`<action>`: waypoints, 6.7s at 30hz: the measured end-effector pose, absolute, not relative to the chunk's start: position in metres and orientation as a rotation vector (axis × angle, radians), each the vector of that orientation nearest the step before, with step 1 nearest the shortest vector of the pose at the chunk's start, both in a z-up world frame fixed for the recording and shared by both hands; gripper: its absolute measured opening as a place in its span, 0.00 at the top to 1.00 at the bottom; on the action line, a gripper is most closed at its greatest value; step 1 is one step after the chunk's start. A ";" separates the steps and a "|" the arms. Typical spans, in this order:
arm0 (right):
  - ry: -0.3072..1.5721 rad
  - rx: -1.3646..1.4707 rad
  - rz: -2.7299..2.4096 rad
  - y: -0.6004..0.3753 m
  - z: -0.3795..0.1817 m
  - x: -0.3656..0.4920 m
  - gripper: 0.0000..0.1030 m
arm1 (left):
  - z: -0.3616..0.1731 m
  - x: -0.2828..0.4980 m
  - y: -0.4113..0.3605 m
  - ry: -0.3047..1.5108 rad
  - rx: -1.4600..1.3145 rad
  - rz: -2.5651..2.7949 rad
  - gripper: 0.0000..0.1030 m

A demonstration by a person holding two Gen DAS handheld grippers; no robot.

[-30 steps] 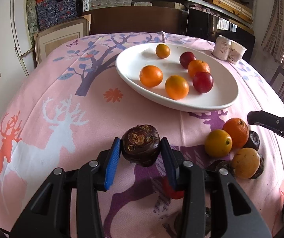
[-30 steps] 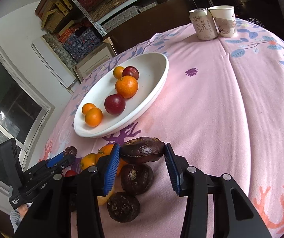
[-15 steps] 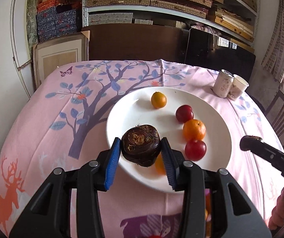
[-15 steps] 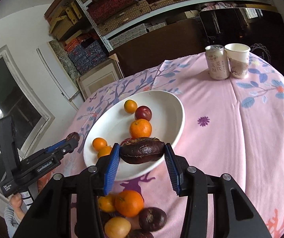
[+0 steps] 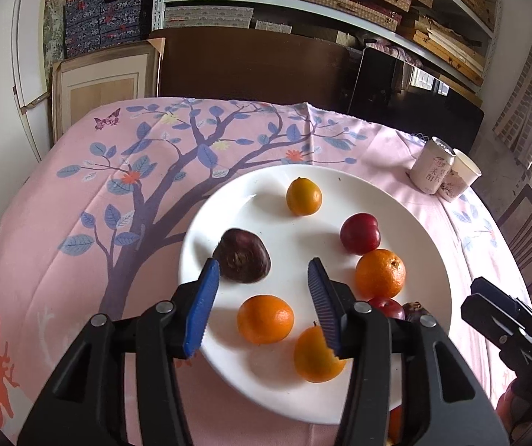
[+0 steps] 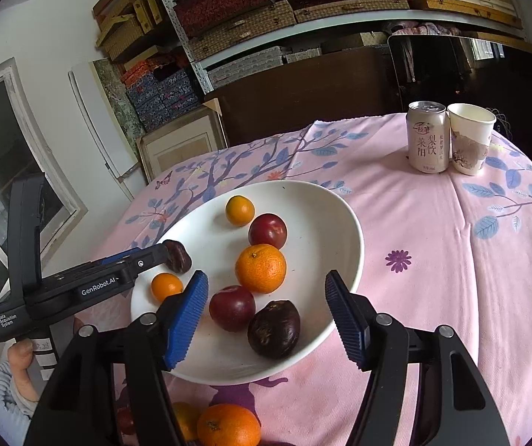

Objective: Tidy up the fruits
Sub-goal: 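Lower both dark brown fruits onto the white plate and open both grippers, then grasp the red tomato with the left gripper while the right grasps a dark brown fruit, then place the red tomato and dark brown fruit on the plate, opening both grippers, then grasp a dark brown fruit with the left gripper while the right grasps another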

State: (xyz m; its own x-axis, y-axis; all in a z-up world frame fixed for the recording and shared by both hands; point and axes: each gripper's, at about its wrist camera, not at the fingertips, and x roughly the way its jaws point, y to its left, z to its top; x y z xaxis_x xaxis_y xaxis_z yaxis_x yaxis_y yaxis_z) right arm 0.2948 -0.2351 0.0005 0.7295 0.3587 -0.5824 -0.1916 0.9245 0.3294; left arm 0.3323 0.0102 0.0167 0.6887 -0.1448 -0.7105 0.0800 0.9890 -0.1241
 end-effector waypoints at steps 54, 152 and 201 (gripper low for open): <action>0.826 0.279 0.411 -0.243 -0.036 0.216 0.29 | -0.032 0.173 0.000 0.881 0.068 -0.239 0.74; 0.649 0.222 0.236 -0.259 -0.021 0.157 0.32 | -0.030 0.111 -0.004 0.860 0.079 -0.315 0.37; 0.868 0.026 0.342 -0.215 -0.052 0.163 0.59 | -0.042 0.133 0.006 0.928 0.034 -0.256 0.58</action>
